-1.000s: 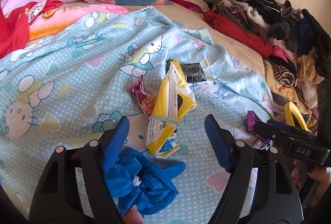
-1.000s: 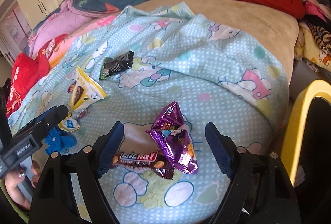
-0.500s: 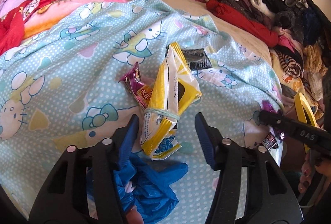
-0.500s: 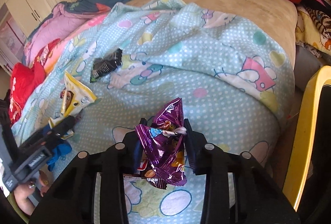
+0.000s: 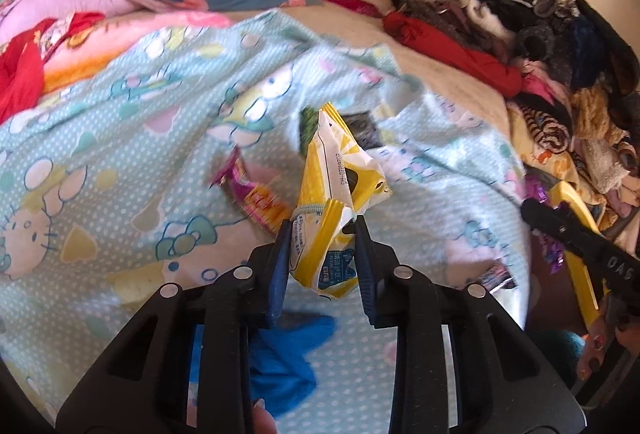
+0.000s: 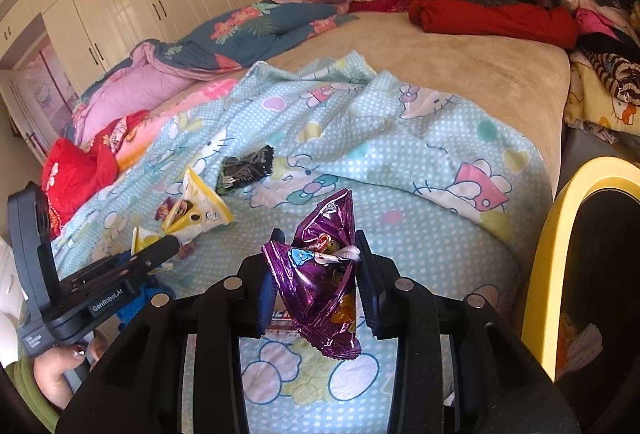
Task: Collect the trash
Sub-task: 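Lift both held wrappers and carry them over the yellow-rimmed bin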
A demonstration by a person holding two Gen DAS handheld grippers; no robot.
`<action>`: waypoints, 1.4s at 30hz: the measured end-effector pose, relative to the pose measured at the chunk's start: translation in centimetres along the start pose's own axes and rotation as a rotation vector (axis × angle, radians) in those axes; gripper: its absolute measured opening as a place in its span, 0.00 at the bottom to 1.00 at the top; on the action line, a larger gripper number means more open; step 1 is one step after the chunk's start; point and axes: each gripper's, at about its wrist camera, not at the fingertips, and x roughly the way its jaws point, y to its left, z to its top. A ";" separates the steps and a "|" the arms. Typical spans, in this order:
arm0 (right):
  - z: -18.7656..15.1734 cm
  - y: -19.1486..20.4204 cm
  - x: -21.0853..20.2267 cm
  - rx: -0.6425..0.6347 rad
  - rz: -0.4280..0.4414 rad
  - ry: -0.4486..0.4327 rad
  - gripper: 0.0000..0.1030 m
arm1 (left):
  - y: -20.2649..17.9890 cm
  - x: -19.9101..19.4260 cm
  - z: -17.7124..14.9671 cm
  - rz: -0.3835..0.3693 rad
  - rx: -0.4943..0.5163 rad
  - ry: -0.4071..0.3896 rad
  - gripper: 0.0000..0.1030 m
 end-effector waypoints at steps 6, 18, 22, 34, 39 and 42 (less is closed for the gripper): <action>-0.3 0.5 -1.0 -0.018 -0.004 -0.027 0.32 | -1.3 -1.7 0.9 -0.046 0.013 -0.040 0.22; -0.5 0.6 -3.3 -0.019 0.015 -0.070 0.32 | -3.5 -4.6 2.2 -0.100 0.022 -0.102 0.22; -0.4 0.4 -4.2 -0.014 0.013 -0.088 0.32 | -4.6 -5.2 2.4 -0.116 0.044 -0.112 0.22; 0.2 -1.9 -7.3 0.036 -0.009 -0.141 0.32 | -7.6 -6.5 2.7 -0.142 0.105 -0.140 0.22; 0.3 -3.1 -8.5 0.060 -0.019 -0.157 0.32 | -9.0 -7.0 2.8 -0.155 0.129 -0.149 0.22; 0.4 -3.9 -9.1 0.073 -0.025 -0.168 0.32 | -9.7 -7.2 2.8 -0.165 0.145 -0.153 0.22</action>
